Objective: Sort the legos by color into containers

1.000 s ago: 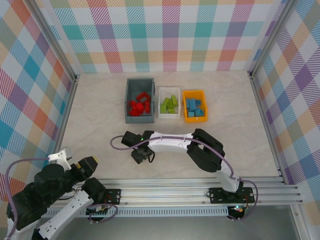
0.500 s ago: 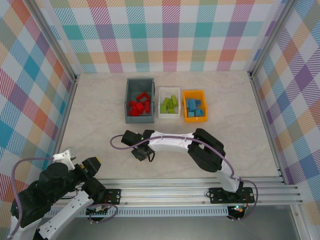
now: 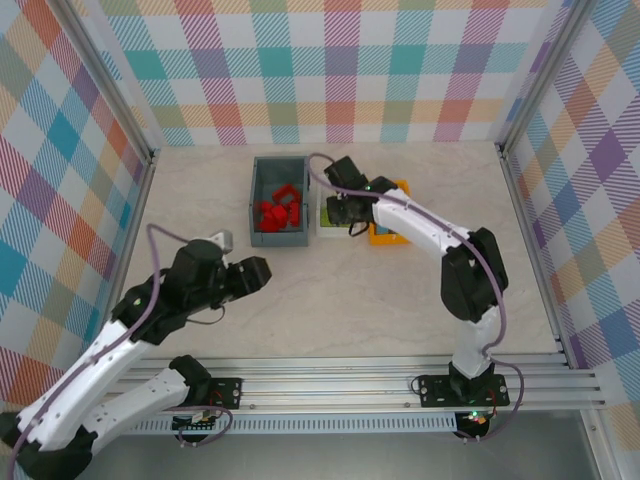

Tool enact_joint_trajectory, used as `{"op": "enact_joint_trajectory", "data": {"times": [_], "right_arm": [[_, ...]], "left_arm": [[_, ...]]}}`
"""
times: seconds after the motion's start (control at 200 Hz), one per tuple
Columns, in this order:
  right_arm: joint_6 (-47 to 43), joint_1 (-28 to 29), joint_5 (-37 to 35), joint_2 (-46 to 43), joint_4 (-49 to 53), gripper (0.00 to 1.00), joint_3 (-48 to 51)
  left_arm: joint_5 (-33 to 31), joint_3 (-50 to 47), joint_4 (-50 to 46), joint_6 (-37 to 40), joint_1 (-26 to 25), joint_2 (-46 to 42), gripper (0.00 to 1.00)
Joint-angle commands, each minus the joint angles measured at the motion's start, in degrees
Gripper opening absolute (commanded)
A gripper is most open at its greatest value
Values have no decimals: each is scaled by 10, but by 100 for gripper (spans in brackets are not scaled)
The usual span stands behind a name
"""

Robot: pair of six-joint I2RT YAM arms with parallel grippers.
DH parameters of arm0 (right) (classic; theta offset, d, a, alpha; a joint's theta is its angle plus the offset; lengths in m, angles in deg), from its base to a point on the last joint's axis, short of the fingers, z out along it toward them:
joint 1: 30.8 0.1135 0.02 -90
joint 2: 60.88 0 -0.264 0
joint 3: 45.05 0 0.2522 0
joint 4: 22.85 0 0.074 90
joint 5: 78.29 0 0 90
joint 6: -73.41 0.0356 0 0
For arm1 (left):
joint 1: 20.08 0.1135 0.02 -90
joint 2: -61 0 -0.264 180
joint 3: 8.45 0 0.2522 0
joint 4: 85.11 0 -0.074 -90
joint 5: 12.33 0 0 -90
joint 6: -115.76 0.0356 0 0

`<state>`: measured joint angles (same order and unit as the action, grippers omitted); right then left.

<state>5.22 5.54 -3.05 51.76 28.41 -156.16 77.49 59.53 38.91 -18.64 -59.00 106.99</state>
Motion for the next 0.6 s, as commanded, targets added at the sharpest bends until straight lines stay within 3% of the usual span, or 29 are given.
{"op": "enact_joint_trajectory", "data": {"times": [0.0, 0.205, 0.34, 0.595], "right_arm": [[1, -17, 30, 65, 21, 37, -85], [4, -49, 62, 203, 69, 38, -264], [5, -55, 70, 277, 108, 46, -369], [-11, -54, 76, 239, 105, 66, -369]], "left_arm": [[10, 24, 101, 28, -3, 41, 65], [-5, 50, 151, 46, -3, 119, 65], [-5, 75, 157, 61, -3, 159, 66], [-23, 109, 137, 80, -3, 177, 66]]}}
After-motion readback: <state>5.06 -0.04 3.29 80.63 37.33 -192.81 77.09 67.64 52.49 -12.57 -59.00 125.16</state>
